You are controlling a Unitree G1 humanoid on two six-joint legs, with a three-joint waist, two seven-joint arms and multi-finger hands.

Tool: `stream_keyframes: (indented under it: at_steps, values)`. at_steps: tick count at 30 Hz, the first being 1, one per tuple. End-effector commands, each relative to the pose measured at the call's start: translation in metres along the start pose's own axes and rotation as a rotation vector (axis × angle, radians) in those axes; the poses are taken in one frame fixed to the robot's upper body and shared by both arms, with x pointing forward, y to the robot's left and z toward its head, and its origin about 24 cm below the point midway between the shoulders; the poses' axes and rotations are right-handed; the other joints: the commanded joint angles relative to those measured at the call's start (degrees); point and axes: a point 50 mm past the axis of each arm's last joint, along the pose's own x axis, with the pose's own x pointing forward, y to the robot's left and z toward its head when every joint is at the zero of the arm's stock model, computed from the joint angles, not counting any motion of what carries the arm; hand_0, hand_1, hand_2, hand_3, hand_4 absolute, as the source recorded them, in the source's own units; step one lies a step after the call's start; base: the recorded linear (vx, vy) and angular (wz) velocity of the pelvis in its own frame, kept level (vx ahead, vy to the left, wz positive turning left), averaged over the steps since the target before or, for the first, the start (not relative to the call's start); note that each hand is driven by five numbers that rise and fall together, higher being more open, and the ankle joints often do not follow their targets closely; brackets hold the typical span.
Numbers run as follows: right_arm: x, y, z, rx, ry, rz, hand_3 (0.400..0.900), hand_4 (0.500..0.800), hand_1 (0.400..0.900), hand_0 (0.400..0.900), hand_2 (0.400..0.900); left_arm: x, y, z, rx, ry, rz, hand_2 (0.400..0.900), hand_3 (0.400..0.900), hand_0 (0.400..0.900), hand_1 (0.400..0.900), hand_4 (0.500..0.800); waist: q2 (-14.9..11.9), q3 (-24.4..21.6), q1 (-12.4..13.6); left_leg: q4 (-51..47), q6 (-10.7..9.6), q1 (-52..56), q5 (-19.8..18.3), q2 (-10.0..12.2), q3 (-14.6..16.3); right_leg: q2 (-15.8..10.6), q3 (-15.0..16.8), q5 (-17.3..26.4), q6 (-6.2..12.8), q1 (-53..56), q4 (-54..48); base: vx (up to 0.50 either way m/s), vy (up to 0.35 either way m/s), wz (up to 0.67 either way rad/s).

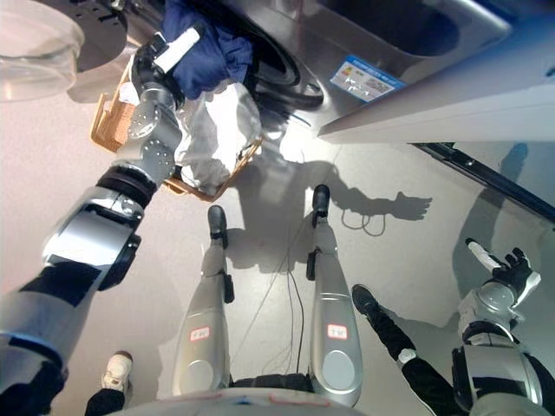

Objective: Put the clothes in the basket into the washing machine.

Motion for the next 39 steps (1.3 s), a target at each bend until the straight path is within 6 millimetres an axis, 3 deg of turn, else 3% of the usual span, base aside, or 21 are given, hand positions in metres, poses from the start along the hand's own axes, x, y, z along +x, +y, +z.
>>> stream_keyframes:
  at_steps: [1,7,10,13,16,17,23,31,39]
  values:
    - [0.008,-0.072,-0.008,-0.073,0.025,-0.212,0.900,0.800,0.900,0.900,0.900,0.008,-0.039,0.057,-0.226,-0.191,-0.078,0.400,0.400,0.400,0.400,0.500,3.1,-7.1,-2.1,-3.4,4.1,-0.5,-1.2,-1.3,-0.9,2.6,0.8,-0.6,2.50,-1.8,0.6,0.04,-0.001,-0.09]
    - [0.009,-0.071,-0.006,-0.073,0.030,-0.218,0.900,0.800,0.900,0.900,0.900,0.010,-0.053,0.088,-0.252,-0.261,-0.110,0.400,0.400,0.400,0.400,0.500,3.2,-8.1,-3.1,-3.4,3.2,-2.2,-0.9,-1.2,-1.3,2.9,0.9,-0.1,2.73,-2.6,-0.1,0.02,-0.011,-0.03]
    - [0.006,-0.069,-0.013,-0.074,0.034,-0.212,0.900,0.800,0.900,0.900,0.900,0.004,-0.063,0.108,-0.381,-0.337,-0.153,0.400,0.400,0.400,0.400,0.500,3.2,-8.5,-3.5,-3.4,2.9,-3.1,-1.2,-0.9,-1.4,3.0,0.7,-0.1,2.97,-3.1,-0.7,0.01,-0.007,-0.01]
    - [0.004,-0.079,-0.019,-0.075,0.043,-0.229,0.900,0.800,0.900,0.900,0.900,0.002,-0.065,0.106,-0.325,-0.350,-0.196,0.400,0.400,0.400,0.400,0.500,3.2,-9.1,-3.8,-3.4,2.8,-4.3,-0.5,-1.0,-1.5,3.1,0.6,0.5,2.83,-4.3,-0.8,0.00,0.000,0.00]
    - [0.003,-0.085,-0.025,-0.083,0.064,-0.236,0.900,0.800,0.900,0.900,0.900,0.005,-0.062,0.090,-0.246,-0.297,-0.164,0.418,0.418,0.418,0.418,0.511,3.7,-9.7,-3.5,-3.4,3.1,-4.5,-0.5,-1.0,-1.6,3.2,0.7,0.4,2.69,-5.0,-0.3,0.00,0.000,0.00]
    - [0.002,-0.085,-0.026,-0.088,0.070,-0.232,0.900,0.800,0.900,0.900,0.900,0.007,-0.059,0.088,-0.186,-0.286,-0.148,0.900,0.900,0.900,0.900,0.800,3.8,-9.8,-3.4,-3.4,3.1,-4.4,-0.7,-0.9,-1.6,3.2,0.6,0.3,2.68,-5.0,-0.2,0.00,0.000,0.00]
    - [0.003,-0.082,-0.025,-0.100,0.061,-0.218,0.900,0.800,0.900,0.900,0.900,0.008,-0.058,0.086,-0.032,-0.297,-0.146,0.900,0.900,0.900,0.900,0.800,4.3,-10.3,-2.9,-3.4,3.1,-5.0,-0.6,-1.1,-1.6,2.8,0.2,0.4,2.85,-5.5,-0.4,0.00,0.002,0.02]
    - [0.003,-0.084,-0.026,-0.088,0.069,-0.226,0.900,0.800,0.900,0.900,0.900,0.007,-0.064,0.081,0.008,-0.292,-0.159,0.900,0.900,0.900,0.900,0.800,4.6,-10.6,-2.5,-3.4,3.2,-4.9,-0.6,-1.2,-1.9,2.4,-0.5,0.5,2.95,-4.9,-0.7,0.00,-0.001,0.05]
    - [0.003,-0.087,-0.027,-0.106,0.083,-0.230,0.900,0.800,0.900,0.900,0.900,0.010,-0.057,0.078,0.046,-0.263,-0.111,0.900,0.900,0.900,0.900,0.800,4.7,-11.0,-2.4,-3.4,3.2,-4.6,-0.7,-1.3,-2.0,2.4,-0.7,0.6,2.89,-4.4,-1.0,0.00,0.004,0.00]
